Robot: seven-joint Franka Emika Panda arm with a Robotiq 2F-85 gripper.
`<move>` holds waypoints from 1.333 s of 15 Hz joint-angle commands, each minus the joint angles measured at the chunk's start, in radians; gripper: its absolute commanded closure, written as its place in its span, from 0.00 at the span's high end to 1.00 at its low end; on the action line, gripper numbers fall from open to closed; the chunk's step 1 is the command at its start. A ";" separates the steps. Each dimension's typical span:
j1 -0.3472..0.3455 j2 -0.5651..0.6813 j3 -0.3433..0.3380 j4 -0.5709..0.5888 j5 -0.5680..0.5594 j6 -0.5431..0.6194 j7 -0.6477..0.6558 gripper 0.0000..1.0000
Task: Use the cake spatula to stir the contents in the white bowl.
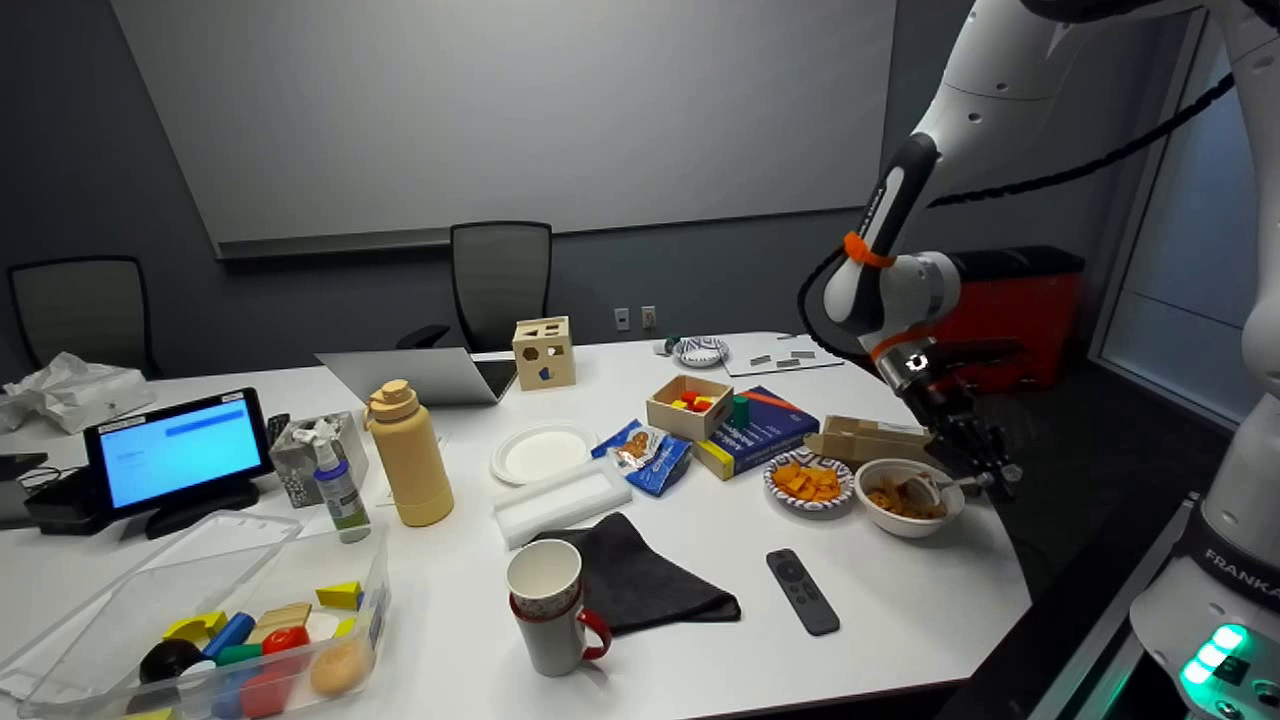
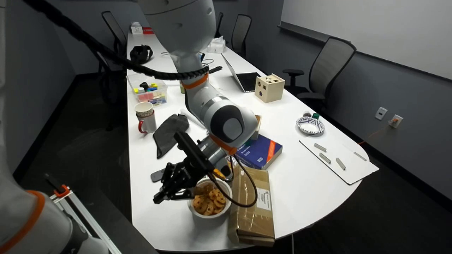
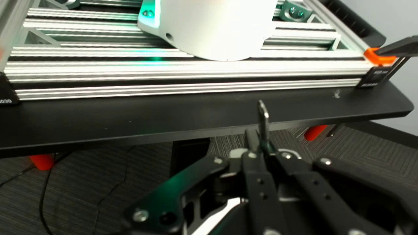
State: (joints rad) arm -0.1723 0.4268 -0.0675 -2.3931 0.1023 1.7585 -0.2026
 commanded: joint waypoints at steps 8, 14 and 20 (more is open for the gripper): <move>0.015 -0.032 -0.021 0.023 -0.047 -0.229 0.017 0.01; 0.015 -0.105 -0.029 0.000 -0.057 -0.218 0.013 0.01; 0.010 -0.040 -0.026 0.028 -0.040 -0.168 -0.002 0.01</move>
State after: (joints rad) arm -0.1592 0.3550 -0.0929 -2.3821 0.0556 1.5750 -0.1963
